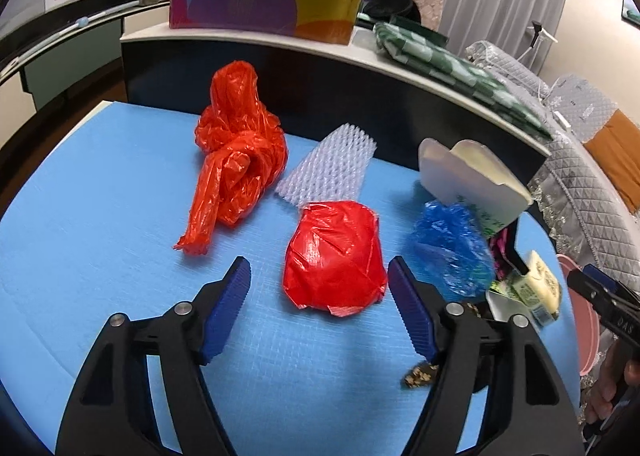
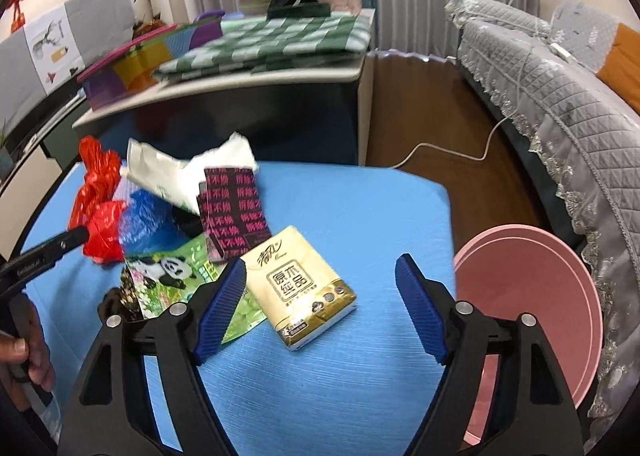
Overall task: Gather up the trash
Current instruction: 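Grasp the red plastic bag with the left gripper while the right gripper grasps the yellow tissue pack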
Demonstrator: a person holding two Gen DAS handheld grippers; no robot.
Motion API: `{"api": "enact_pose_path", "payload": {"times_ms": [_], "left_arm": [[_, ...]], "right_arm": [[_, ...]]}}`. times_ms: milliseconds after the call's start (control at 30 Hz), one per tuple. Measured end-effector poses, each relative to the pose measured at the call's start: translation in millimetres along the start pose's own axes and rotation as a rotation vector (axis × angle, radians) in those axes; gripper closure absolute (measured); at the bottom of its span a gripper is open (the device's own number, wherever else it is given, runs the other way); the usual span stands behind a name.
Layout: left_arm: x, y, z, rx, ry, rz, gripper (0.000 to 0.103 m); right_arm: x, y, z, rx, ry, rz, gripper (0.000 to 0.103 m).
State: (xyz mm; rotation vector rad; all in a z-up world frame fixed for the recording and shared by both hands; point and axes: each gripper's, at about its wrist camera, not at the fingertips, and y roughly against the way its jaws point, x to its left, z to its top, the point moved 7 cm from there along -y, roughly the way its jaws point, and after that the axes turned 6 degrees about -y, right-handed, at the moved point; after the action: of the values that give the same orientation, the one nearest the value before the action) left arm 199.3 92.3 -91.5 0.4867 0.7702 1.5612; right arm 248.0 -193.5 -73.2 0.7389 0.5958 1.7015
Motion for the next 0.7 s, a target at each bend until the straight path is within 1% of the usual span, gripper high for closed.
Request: {"api": "enact_pose_path", "payload": {"times_ms": [200,300,400,433,600,700], "left_arm": [[1.0,-16.0,-0.5,0.040,0.004,0.011,0.031],[-2.3,-22.4,-0.9,0.061,0.006,0.000,0.031],[-7.1,-27.2,-0.7,0.073,-0.006,-0.007,0.026],[-6.9,-28.8,-0.7,0.075,-0.008,-0.006,0.026],[-10.1,-39.6,-4.5,0.108,-0.033,0.023,0.025],[-15.0,-42.9,-3.1,0.114,-0.059,0.043,0.025]], "right_arm": [[2.1,-18.6,-8.5,0.064,0.032,-0.014,0.023],[1.3,-25.4,-10.5,0.084,0.038,-0.020,0.023],[2.8,-30.3,-13.0,0.101,0.047,-0.020,0.022],[3.8,-32.3,-13.3,0.106,0.052,-0.021,0.022],[5.5,-38.4,-16.5,0.127,0.072,-0.030,0.022],[5.3,-40.6,-18.4,0.135,0.074,-0.032,0.022]]}}
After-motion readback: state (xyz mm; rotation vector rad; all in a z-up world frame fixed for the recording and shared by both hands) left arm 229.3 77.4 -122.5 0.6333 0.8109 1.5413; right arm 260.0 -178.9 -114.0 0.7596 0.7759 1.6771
